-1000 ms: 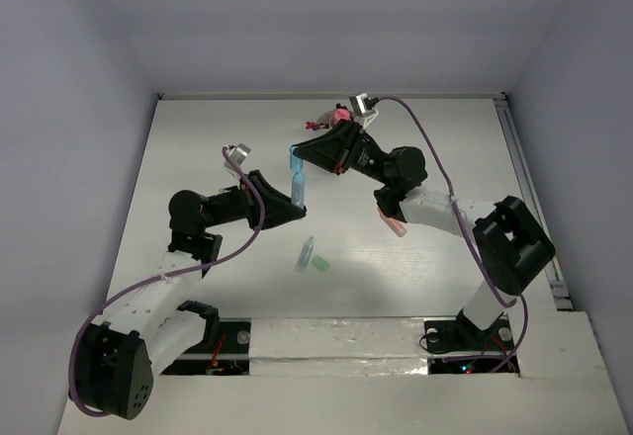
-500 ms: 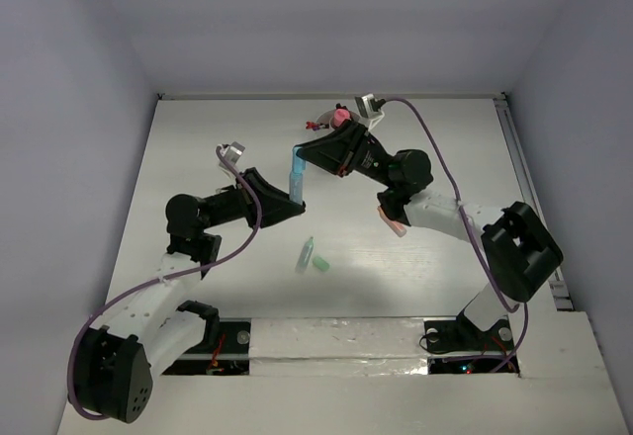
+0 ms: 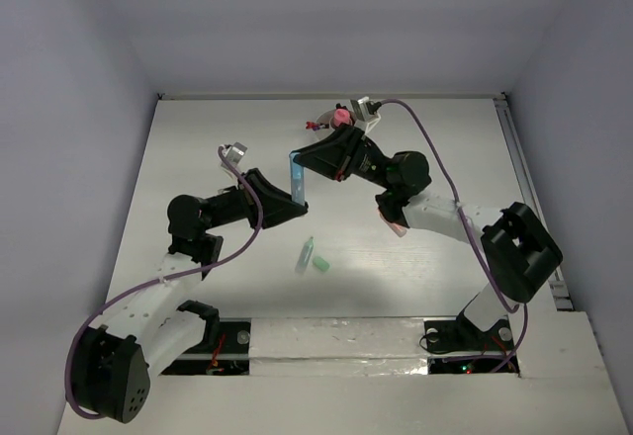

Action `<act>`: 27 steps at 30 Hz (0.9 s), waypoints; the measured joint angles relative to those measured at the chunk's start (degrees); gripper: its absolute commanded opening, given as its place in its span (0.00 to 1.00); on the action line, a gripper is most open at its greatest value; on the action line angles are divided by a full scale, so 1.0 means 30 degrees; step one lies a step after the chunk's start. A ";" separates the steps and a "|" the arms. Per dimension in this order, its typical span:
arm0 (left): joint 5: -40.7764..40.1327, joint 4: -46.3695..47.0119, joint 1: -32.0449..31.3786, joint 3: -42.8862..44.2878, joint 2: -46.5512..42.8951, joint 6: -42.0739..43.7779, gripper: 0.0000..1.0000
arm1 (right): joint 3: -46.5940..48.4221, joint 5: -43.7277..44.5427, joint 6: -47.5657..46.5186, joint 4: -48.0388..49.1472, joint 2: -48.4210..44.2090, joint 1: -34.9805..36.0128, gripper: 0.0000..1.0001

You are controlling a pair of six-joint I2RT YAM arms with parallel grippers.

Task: Sort the stationery into containers
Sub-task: Close the pen cap on the pen.

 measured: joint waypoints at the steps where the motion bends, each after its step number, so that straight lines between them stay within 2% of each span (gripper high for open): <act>1: -0.0036 0.0000 -0.0022 0.0000 0.0000 -0.0022 0.00 | 0.0000 -0.0051 -0.0022 0.0015 -0.0007 0.0000 0.00; 9: 0.0466 -0.0095 -0.0153 0.0073 -0.0058 -0.0495 0.00 | -0.0736 -0.0240 -0.0641 0.0233 -0.0561 -0.0007 0.00; 14: 0.1027 -0.1413 -0.0219 0.0670 -0.0313 -0.0350 0.00 | -0.1355 -0.0117 -0.1246 0.0423 -0.1129 -0.0022 0.00; 19: 0.1581 -0.3322 -0.0270 0.1603 -0.0437 0.0204 0.00 | -0.1982 0.0605 -0.3279 -0.1537 -0.2521 0.0146 0.00; 27: 0.2040 -0.3825 -0.0284 0.2171 -0.0335 0.0262 0.00 | -0.2157 0.2521 -0.6717 -0.4830 -0.4313 0.1151 0.00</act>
